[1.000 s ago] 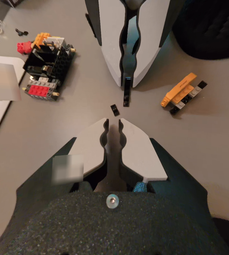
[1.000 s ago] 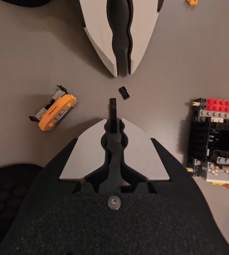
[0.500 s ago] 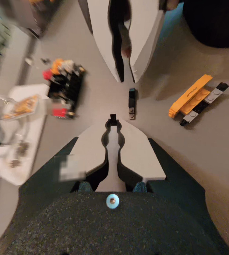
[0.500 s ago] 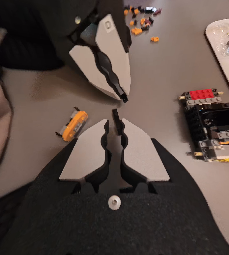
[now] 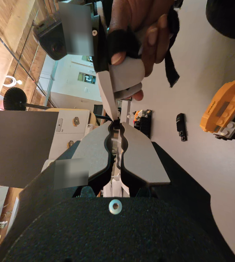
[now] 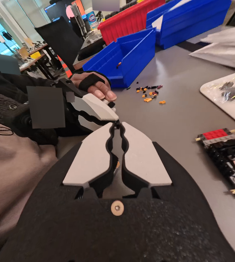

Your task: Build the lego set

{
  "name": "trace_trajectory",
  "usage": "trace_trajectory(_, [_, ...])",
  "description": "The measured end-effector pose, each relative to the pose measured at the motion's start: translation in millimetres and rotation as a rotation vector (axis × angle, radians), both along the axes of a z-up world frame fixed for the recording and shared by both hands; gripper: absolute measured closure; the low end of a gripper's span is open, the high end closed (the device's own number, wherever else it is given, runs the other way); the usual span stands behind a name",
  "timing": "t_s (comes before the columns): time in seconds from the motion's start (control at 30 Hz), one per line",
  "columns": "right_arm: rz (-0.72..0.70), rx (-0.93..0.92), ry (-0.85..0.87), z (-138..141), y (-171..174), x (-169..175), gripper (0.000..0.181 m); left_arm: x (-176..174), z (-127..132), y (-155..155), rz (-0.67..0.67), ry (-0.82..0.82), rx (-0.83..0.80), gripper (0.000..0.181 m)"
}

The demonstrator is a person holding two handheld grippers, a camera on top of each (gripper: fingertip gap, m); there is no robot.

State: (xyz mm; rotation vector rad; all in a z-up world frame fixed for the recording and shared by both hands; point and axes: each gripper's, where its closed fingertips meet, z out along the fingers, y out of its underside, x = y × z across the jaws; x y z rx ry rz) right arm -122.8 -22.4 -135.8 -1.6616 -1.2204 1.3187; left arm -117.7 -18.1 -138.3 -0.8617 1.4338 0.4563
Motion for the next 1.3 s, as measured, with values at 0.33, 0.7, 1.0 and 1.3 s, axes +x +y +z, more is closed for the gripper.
trace_trajectory(0.33, [-0.003,0.655,-0.055,20,-17,12,0.179,-1,12,-24,-0.204,-0.499,-0.88,0.165])
trace_trajectory(0.7, [0.159,1.193,-0.125,21,-53,7,0.179,10,22,-60,-0.528,-0.689,-1.814,0.164])
trace_trajectory(1.0, [0.128,1.089,-0.128,9,-44,7,0.177,9,9,-48,-0.454,-0.617,-1.646,0.173])
trace_trajectory(1.3, [0.12,0.502,-0.071,-2,-30,8,0.167,6,-2,-31,-0.293,-0.445,-1.037,0.173])
